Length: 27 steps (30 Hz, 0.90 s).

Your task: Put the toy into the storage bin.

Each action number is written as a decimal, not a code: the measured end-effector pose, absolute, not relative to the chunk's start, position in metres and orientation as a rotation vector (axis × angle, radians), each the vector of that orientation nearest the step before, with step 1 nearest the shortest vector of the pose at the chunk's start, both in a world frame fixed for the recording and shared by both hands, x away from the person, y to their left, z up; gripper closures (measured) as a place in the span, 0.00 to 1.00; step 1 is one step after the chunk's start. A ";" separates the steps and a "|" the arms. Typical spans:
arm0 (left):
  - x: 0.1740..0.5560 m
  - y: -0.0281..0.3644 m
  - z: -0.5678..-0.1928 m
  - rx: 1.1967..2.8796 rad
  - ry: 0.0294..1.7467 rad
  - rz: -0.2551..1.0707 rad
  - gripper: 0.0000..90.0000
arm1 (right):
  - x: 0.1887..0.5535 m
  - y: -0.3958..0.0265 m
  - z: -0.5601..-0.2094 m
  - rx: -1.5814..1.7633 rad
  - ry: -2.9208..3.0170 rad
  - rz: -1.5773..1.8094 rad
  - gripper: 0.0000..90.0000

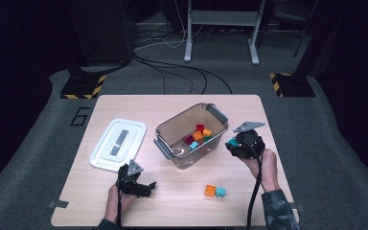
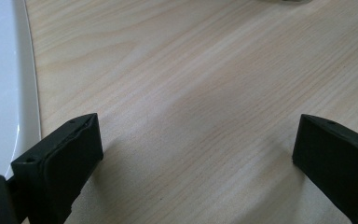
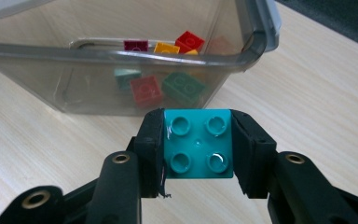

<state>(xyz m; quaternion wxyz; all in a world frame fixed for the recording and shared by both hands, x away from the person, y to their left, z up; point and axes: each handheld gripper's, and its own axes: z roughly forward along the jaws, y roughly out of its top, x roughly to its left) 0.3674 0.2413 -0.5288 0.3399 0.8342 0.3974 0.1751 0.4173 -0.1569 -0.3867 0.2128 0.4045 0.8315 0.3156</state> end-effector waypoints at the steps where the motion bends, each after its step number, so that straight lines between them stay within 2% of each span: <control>1: 0.367 0.241 -0.529 2.171 1.035 0.455 0.01 | 0.418 -0.157 -0.385 1.124 2.305 0.875 0.65; 20: 0.367 0.241 -0.529 2.169 1.037 0.455 0.02 | 0.442 -0.140 -0.346 1.061 2.274 0.899 0.65; 27: 0.367 0.241 -0.529 2.166 1.039 0.453 0.02 | 0.453 -0.133 -0.342 1.046 2.279 0.913 0.65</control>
